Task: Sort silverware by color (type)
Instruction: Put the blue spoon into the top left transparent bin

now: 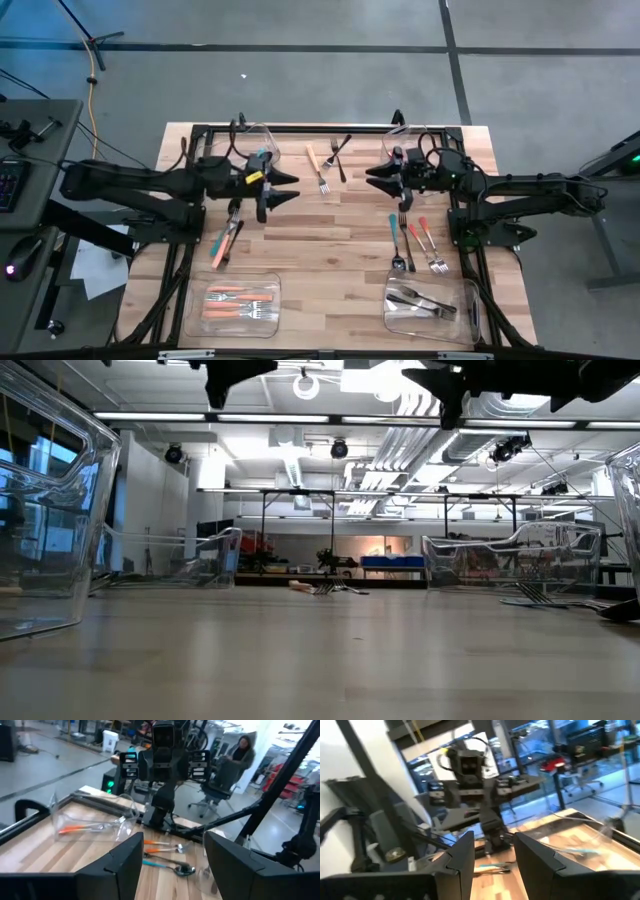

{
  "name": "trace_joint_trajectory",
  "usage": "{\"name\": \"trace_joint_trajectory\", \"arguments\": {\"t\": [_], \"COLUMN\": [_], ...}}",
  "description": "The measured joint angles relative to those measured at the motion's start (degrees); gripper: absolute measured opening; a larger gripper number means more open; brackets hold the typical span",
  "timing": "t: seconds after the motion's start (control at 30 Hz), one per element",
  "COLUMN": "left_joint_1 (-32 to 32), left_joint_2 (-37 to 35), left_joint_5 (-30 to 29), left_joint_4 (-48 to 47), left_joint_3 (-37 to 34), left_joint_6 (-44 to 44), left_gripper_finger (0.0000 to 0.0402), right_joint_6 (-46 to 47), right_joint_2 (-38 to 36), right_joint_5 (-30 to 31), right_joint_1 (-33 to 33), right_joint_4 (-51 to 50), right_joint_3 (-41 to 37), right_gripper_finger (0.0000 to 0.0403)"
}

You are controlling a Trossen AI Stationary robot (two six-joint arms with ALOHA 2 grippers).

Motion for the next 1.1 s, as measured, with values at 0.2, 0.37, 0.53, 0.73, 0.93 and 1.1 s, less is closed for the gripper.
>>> {"name": "trace_joint_trajectory", "arguments": {"t": [0.2, 0.37, 0.53, 0.73, 0.93, 1.1], "left_joint_1": [2.87, 4.49, 5.0, 5.0, 4.98, 4.98], "left_joint_2": [1.21, 1.23, 1.23, 1.23, 1.23, 1.23], "left_joint_5": [1.27, 1.23, 1.47, 1.53, 1.53, 1.54], "left_joint_4": [3.76, 3.9, 3.89, 4.09, 4.12, 4.13], "left_joint_3": [-1.55, -1.55, -1.55, -1.55, -1.55, -1.55], "left_joint_6": [1.88, 1.94, 3.39, 3.51, 3.49, 3.48], "left_gripper_finger": [0.02, 0.02, 0.02, 0.02, 0.02, 0.02], "right_joint_6": [-3.08, -3.64, -3.47, 0.84, 10.7, 25.67], "right_joint_2": [-0.01, 0.01, 0.01, 0.02, 0.83, 5.14], "right_joint_5": [-1.22, -1.22, -1.2, -1.18, -1.05, -0.68], "right_joint_1": [0.0, 0.0, 0.0, 0.0, 0.73, 2.37], "right_joint_4": [-0.09, -0.18, -0.37, -3.06, -37.76, -64.78], "right_joint_3": [0.0, 0.0, 0.0, 0.96, 12.72, 21.62], "right_gripper_finger": [0.0124, 0.0124, 0.0124, 0.0124, 0.0124, 0.0124]}}
